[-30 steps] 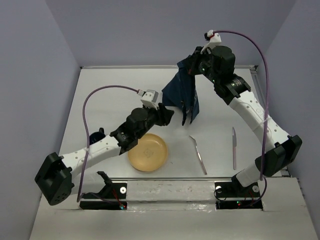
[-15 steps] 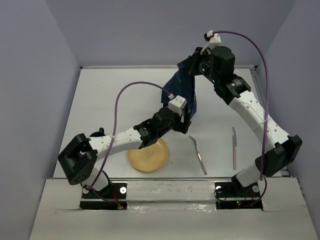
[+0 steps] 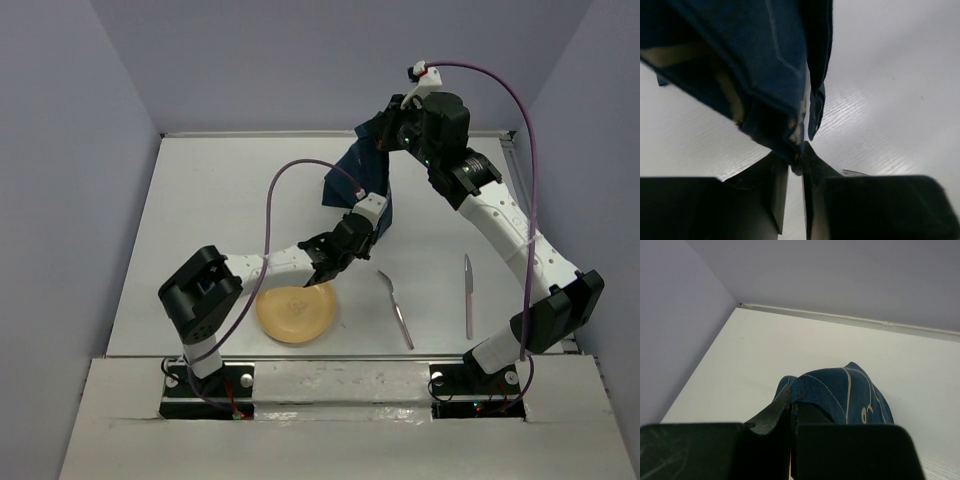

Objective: Set the dinner table for one person

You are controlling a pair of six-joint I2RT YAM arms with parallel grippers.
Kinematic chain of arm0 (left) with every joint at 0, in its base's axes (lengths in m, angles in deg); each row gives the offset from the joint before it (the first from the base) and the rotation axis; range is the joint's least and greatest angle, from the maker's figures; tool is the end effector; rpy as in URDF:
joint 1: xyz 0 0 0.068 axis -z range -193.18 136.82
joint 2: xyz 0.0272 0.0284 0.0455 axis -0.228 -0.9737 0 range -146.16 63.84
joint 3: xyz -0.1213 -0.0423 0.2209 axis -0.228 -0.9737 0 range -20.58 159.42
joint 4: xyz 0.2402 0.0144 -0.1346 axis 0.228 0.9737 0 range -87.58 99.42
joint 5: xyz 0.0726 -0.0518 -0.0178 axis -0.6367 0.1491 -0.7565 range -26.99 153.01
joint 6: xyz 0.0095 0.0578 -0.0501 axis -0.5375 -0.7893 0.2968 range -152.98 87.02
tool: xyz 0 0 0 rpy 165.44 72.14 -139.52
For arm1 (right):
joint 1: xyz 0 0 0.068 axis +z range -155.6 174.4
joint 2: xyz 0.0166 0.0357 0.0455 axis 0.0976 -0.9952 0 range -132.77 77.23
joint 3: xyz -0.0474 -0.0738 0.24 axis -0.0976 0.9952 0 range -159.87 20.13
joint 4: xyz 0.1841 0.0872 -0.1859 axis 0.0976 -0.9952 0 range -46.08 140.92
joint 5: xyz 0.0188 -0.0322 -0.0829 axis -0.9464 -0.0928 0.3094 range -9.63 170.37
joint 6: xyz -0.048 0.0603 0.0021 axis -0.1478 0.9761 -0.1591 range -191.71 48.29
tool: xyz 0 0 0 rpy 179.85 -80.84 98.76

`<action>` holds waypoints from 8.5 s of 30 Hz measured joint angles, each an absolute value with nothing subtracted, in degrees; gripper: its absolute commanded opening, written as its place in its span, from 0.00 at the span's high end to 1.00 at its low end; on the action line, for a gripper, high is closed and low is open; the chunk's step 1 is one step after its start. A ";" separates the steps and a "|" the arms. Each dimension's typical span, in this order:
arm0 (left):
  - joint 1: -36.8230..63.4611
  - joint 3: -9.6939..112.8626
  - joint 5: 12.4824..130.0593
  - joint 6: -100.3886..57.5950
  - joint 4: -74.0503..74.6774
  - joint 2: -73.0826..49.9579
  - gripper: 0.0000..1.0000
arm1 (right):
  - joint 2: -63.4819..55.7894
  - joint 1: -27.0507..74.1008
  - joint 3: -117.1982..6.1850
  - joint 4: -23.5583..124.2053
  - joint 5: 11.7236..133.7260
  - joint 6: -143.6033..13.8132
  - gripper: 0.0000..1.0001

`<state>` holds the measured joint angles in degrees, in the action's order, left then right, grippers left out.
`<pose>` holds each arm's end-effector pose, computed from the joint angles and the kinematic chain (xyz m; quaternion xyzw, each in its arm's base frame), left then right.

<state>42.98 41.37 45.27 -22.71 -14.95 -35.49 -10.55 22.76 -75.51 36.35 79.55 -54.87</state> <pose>0.2568 -0.3473 0.1993 0.2342 0.7798 -0.2047 0.5432 0.3504 0.1903 0.4381 -0.0797 0.7430 0.2603 0.6114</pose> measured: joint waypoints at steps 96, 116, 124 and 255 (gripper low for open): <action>2.85 4.93 55.04 3.62 -29.20 -5.19 0.01 | -25.31 7.44 -47.40 33.88 91.57 -50.65 0.24; 12.49 20.45 60.22 -1.43 -6.97 23.51 0.01 | -25.94 34.01 -55.51 33.60 88.70 -54.26 1.00; 12.49 29.46 60.94 -11.66 -2.31 32.71 0.01 | -42.88 42.19 -74.74 35.41 87.37 -55.48 1.00; 11.90 22.13 59.87 -20.49 2.30 37.39 0.01 | -38.86 17.97 -62.63 36.44 79.17 -45.56 0.27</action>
